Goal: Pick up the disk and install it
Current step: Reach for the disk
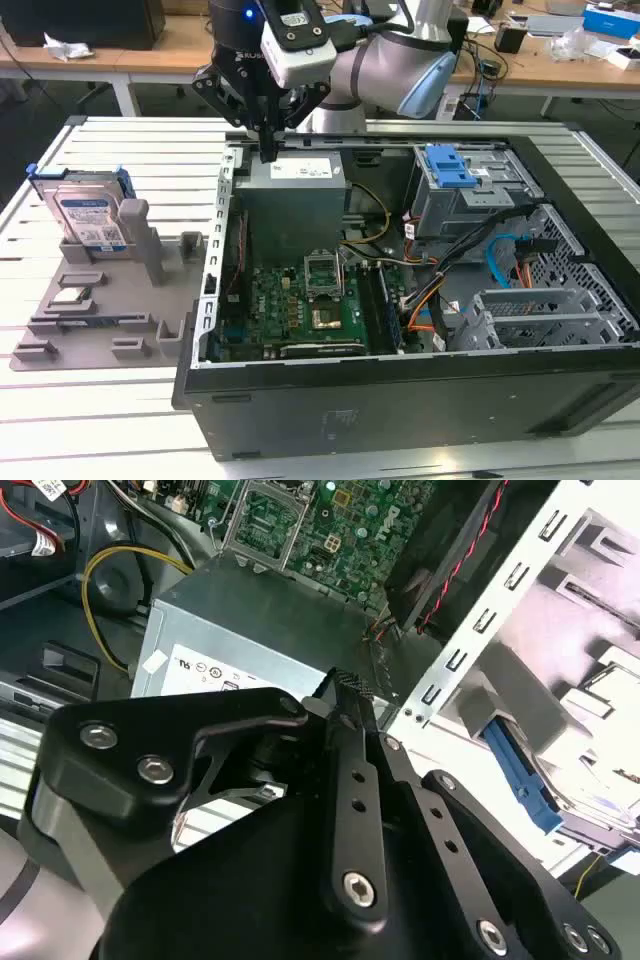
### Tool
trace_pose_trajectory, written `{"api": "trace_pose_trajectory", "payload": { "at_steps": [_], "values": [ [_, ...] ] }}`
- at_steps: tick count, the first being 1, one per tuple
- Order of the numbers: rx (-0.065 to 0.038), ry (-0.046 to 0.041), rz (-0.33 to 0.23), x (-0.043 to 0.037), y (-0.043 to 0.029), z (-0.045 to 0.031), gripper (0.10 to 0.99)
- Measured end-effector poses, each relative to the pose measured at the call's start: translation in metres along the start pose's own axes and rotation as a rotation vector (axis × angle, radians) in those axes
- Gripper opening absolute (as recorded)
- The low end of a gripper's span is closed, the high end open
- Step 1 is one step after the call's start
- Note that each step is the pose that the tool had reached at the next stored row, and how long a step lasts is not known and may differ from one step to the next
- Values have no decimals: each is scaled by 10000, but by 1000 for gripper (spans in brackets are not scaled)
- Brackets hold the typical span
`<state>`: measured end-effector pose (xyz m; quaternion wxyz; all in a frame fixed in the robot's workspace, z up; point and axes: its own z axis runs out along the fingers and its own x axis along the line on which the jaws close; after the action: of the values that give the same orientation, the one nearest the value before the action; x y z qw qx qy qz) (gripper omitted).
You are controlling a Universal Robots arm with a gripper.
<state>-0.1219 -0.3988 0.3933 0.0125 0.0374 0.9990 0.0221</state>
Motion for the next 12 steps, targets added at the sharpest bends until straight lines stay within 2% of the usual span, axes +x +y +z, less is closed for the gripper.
{"api": "trace_pose_trajectory", "payload": {
  "at_steps": [2, 4, 7, 12],
  "values": [
    [0, 0, 2, 17, -1, -1, 106],
    [0, 0, 0, 136, -10, -4, 106],
    [-1, 0, 1, 217, -16, -6, 106],
    [0, 0, 0, 279, -21, -7, 106]
  ]
}}
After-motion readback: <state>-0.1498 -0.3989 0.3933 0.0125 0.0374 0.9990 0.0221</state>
